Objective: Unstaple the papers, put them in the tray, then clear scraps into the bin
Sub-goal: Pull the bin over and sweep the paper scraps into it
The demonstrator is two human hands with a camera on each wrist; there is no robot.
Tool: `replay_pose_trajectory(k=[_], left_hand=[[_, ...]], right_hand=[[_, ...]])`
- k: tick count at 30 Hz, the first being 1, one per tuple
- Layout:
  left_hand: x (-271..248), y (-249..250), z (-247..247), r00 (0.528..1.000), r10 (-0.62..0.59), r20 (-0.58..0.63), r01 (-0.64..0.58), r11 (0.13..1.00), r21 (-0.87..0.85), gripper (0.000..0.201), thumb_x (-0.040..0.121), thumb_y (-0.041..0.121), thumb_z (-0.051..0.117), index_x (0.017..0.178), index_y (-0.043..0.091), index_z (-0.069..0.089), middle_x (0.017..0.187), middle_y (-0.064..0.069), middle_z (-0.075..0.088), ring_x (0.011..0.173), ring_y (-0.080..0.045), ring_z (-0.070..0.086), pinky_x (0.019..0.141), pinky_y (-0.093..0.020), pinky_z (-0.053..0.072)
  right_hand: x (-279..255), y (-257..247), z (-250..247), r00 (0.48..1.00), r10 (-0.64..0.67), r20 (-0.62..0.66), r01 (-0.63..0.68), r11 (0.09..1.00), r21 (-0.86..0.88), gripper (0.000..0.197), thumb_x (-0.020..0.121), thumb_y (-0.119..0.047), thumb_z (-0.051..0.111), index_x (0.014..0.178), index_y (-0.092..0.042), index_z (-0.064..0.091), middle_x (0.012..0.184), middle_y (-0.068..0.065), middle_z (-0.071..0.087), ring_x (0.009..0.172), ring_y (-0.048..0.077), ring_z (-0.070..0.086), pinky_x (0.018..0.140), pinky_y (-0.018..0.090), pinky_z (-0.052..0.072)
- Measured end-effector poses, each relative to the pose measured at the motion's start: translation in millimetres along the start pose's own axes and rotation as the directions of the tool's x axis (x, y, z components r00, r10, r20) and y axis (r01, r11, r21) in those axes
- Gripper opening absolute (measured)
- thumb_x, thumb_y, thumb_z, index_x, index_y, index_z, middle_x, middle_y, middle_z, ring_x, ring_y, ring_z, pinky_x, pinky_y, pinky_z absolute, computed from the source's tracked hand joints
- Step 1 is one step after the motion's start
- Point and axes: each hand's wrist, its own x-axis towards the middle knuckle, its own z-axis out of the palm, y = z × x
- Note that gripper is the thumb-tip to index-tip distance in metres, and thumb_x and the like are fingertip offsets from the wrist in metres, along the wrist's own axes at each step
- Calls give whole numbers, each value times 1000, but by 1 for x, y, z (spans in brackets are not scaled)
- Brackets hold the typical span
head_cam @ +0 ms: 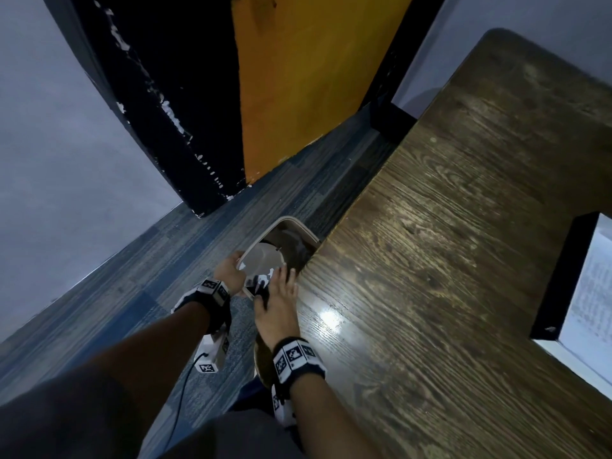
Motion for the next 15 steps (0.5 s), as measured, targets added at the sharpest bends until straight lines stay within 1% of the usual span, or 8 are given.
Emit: replay_pose_trajectory(k=[3, 4, 6, 8, 10, 11, 13, 15], left_hand=[[1, -2, -1, 1000, -3, -13, 3, 1000, 1, 47, 84, -4, 47, 129, 8, 54, 120, -18, 64, 109, -34, 61, 86, -36, 49], [1, -2, -2, 1000, -1, -10, 1, 1000, -3, 49, 83, -7, 44, 129, 8, 54, 120, -19, 64, 108, -34, 62, 84, -36, 50], [4, -5, -2, 1000, 1, -8, -1, 1000, 1, 53, 80, -10, 41, 128, 9, 54, 119, -20, 65, 106, -36, 63, 84, -38, 53], [5, -7, -3, 1000, -8, -5, 8, 1000, 2, 51, 80, -9, 40, 125, 10, 55, 116, -19, 66, 102, -36, 65, 82, -41, 56], [4, -6, -2, 1000, -22, -1, 22, 1000, 17, 46, 82, -9, 40, 119, 13, 56, 110, -14, 66, 97, -32, 65, 71, -35, 56], [4, -7, -2, 1000, -30, 5, 29, 999, 22, 47, 83, -8, 40, 121, 14, 55, 110, -13, 65, 96, -30, 64, 67, -32, 54], [3, -7, -3, 999, -35, 14, 34, 999, 37, 47, 87, -4, 42, 128, 15, 53, 113, -11, 64, 88, -24, 62, 57, -21, 48], [4, -10, -4, 999, -36, 19, 36, 999, 35, 48, 88, -3, 42, 131, 14, 52, 118, -16, 65, 87, -28, 62, 56, -25, 49]], right_hand=[[3, 2, -2, 995, -79, 64, 69, 986, 149, 53, 94, -9, 41, 146, -10, 33, 158, -1, 21, 147, 12, 11, 119, 23, 9], [1, 2, -5, 995, -83, 51, 73, 981, 181, 47, 93, -5, 42, 139, -9, 46, 151, 3, 38, 142, 14, 28, 115, 19, 18], [-3, 4, -12, 997, -56, -44, 64, 974, 215, 36, 89, 1, 44, 119, -6, 64, 125, 8, 62, 118, 19, 55, 101, 17, 37], [-14, 8, -19, 989, -66, -135, 98, 965, 245, 32, 84, 6, 44, 100, -6, 69, 101, 3, 66, 98, 16, 61, 89, 19, 46], [-33, 15, -28, 981, -138, -133, 168, 954, 250, 29, 82, 3, 44, 90, -11, 69, 90, -6, 61, 88, 11, 60, 82, 20, 49], [-45, 21, -31, 983, -165, -85, 181, 953, 245, 28, 82, 0, 44, 86, -15, 68, 87, -8, 61, 83, 9, 60, 79, 19, 49], [-72, 36, -41, 986, -132, 97, 99, 953, 287, 31, 83, -4, 46, 82, -26, 68, 83, -4, 67, 77, 7, 62, 74, 20, 49], [-98, 61, -55, 948, -49, 313, -78, 922, 379, 34, 84, 0, 45, 80, -24, 68, 78, 3, 70, 69, 10, 64, 64, 22, 51]])
